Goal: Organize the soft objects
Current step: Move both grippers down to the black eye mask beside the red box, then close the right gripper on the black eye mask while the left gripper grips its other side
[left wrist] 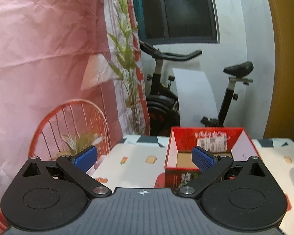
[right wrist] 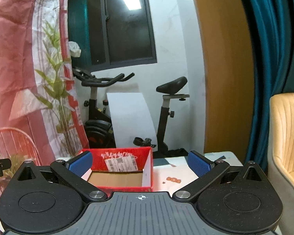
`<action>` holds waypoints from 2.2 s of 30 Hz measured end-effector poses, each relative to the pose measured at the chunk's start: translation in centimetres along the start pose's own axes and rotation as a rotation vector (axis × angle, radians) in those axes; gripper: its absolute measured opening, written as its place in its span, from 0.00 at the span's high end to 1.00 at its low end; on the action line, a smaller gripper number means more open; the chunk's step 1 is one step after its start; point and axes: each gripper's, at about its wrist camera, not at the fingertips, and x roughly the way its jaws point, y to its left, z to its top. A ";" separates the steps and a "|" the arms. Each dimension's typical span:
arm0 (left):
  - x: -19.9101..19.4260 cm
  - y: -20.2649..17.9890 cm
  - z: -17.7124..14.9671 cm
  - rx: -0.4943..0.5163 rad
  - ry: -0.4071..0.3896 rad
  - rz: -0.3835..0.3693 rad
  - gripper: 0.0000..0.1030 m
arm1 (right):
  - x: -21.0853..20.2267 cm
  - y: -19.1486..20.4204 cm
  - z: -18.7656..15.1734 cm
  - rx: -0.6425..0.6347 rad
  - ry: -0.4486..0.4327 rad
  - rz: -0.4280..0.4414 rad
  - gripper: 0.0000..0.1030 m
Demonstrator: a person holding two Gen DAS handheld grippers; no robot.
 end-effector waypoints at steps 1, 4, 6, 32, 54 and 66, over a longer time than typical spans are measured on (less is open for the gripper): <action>0.5 0.1 -0.5 0.001 0.014 -0.004 0.00 | 0.5 0.2 -0.6 -0.009 0.008 0.000 0.00; 2.1 0.5 -2.0 -0.003 0.059 -0.018 0.00 | 2.4 0.9 -2.6 -0.030 0.073 0.009 0.00; 3.4 0.7 -3.0 -0.003 0.096 -0.021 0.00 | 3.5 1.1 -4.0 -0.025 0.117 0.045 0.00; 13.1 -0.3 -16.1 -0.080 0.354 -0.205 0.06 | 12.5 1.3 -16.5 -0.013 0.518 0.176 0.15; 15.1 -0.4 -19.1 -0.123 0.426 -0.248 0.12 | 15.7 2.0 -20.4 0.087 0.617 0.264 0.34; 15.5 -0.3 -19.3 -0.144 0.439 -0.252 0.12 | 14.1 2.7 -19.4 0.033 0.561 0.293 0.53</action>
